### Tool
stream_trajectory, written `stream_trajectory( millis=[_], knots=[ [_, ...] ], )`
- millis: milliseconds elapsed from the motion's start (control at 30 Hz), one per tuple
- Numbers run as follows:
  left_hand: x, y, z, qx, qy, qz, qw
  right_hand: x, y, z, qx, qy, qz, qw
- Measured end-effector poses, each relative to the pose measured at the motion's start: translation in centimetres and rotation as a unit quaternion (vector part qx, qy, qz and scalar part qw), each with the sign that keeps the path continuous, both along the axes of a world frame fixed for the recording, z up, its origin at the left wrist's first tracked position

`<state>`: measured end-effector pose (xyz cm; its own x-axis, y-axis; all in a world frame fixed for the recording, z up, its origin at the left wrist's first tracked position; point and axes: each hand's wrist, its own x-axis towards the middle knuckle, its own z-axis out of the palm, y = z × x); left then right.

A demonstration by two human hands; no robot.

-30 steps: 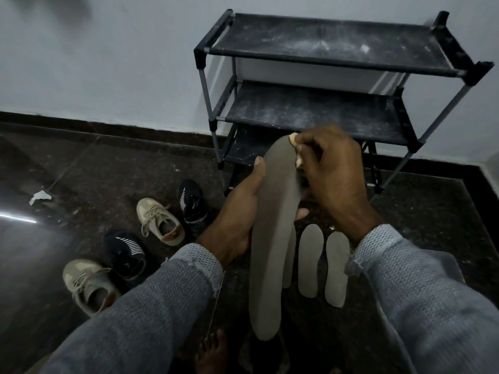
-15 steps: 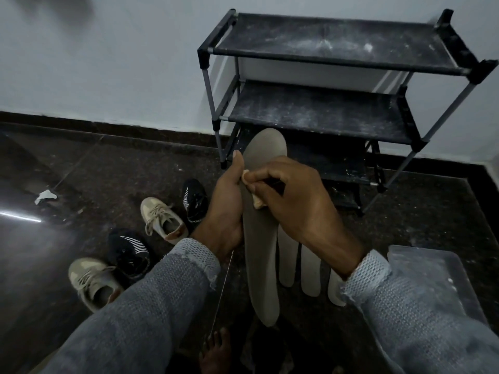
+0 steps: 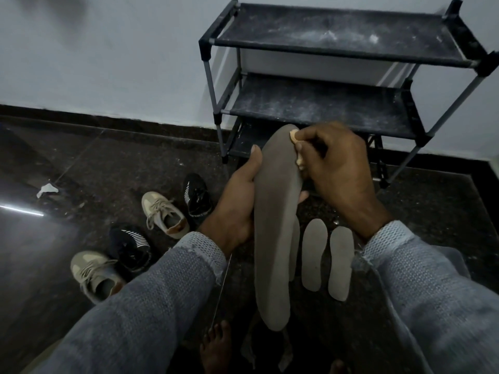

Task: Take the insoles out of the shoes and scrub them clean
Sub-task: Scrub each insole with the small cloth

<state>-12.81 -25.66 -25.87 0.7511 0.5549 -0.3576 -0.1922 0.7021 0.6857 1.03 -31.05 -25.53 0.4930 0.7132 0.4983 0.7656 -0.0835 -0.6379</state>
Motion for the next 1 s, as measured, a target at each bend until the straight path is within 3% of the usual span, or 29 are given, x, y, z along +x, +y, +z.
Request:
stream_trajectory(
  millis=[200, 400, 600, 733, 833, 1000],
  knots=[
    [-0.3, 0.5, -0.4, 0.023, -0.001, -0.003, 1.0, -1.4, -0.5, 0.2, -0.031, 0.079, 0.073, 0.994],
    [-0.9, 1.3, -0.6, -0.005, -0.019, -0.016, 1.0, -4.7, -0.9, -0.6, -0.057, 0.063, 0.222, 0.971],
    [-0.5, 1.4, -0.6, 0.01, -0.03, -0.006, 0.999, -4.8, -1.0, -0.6, -0.014, 0.08, 0.159, 0.984],
    [-1.0, 1.8, -0.6, -0.026, -0.075, -0.004, 0.997, -5.7, -2.0, 0.3, -0.09, 0.198, 0.268, 0.938],
    [-1.3, 2.2, -0.6, -0.025, -0.111, 0.0, 0.994, -5.8, -2.5, 1.3, -0.135, 0.225, 0.329, 0.907],
    [-1.2, 2.6, -0.4, -0.027, -0.136, 0.001, 0.99, -5.6, -2.3, 0.9, -0.085, 0.231, 0.201, 0.948]
  ],
)
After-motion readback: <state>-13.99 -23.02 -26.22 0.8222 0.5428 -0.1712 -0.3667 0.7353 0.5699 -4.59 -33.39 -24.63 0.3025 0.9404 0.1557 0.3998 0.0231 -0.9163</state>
